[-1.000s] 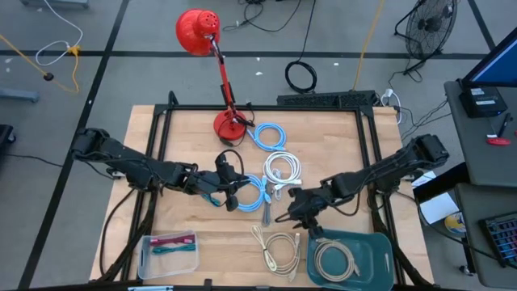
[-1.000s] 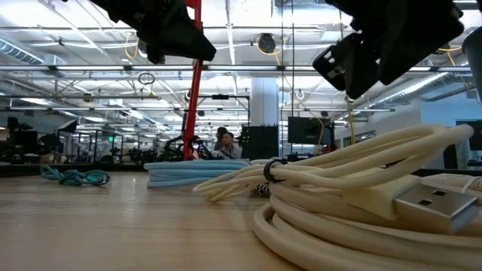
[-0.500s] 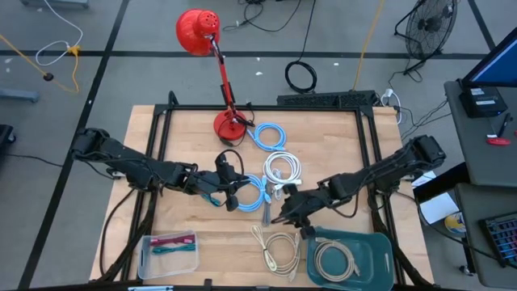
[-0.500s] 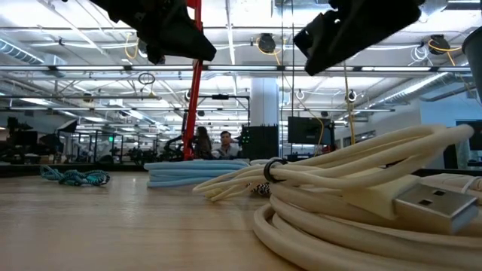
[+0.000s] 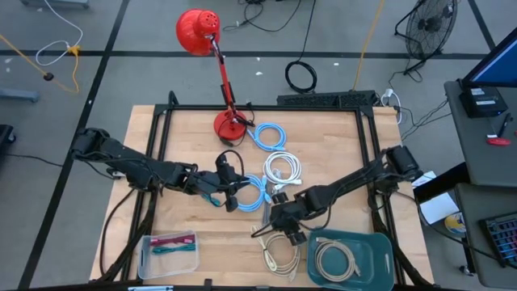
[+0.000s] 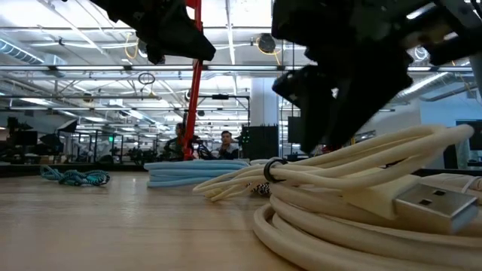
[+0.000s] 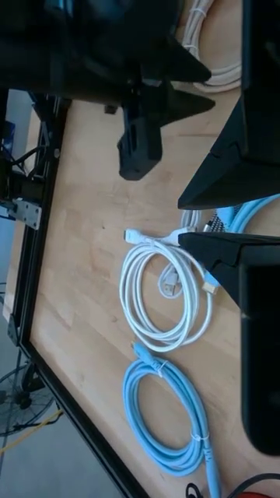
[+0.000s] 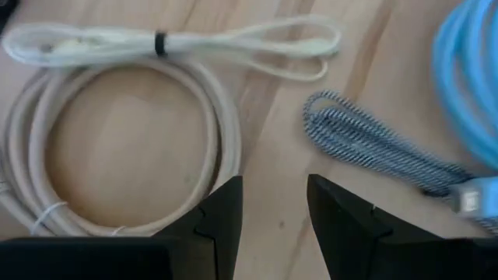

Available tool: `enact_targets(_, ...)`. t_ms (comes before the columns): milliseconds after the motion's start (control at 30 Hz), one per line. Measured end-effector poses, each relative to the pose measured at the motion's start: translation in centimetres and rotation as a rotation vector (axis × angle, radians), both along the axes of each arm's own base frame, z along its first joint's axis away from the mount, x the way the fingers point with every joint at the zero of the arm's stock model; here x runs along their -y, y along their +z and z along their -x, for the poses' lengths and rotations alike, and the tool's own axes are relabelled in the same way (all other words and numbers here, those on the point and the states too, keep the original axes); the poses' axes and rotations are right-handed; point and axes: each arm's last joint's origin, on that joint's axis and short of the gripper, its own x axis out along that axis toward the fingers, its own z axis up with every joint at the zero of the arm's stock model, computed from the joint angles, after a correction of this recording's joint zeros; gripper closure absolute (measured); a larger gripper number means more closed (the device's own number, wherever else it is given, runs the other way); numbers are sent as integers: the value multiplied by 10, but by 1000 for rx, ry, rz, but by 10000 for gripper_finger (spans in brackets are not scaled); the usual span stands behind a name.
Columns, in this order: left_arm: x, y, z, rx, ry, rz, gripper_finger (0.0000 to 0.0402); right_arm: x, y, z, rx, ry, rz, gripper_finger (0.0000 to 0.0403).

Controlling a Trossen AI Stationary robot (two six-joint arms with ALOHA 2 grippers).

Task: Pick & Place USB Port
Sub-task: Put the brown charger cable into the blue bin

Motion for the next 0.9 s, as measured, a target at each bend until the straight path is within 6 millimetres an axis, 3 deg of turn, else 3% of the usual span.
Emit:
enact_targets(400,0,0,0,-2,0,-1,341,-20,6,6,9,9,-59,263)
enact_targets(733,0,0,0,-1,0,-1,341,-24,10,1,83,13,-94,263)
enact_targets(900,0,0,0,-1,0,-1,341,-17,12,-5,49,-170,-197,263)
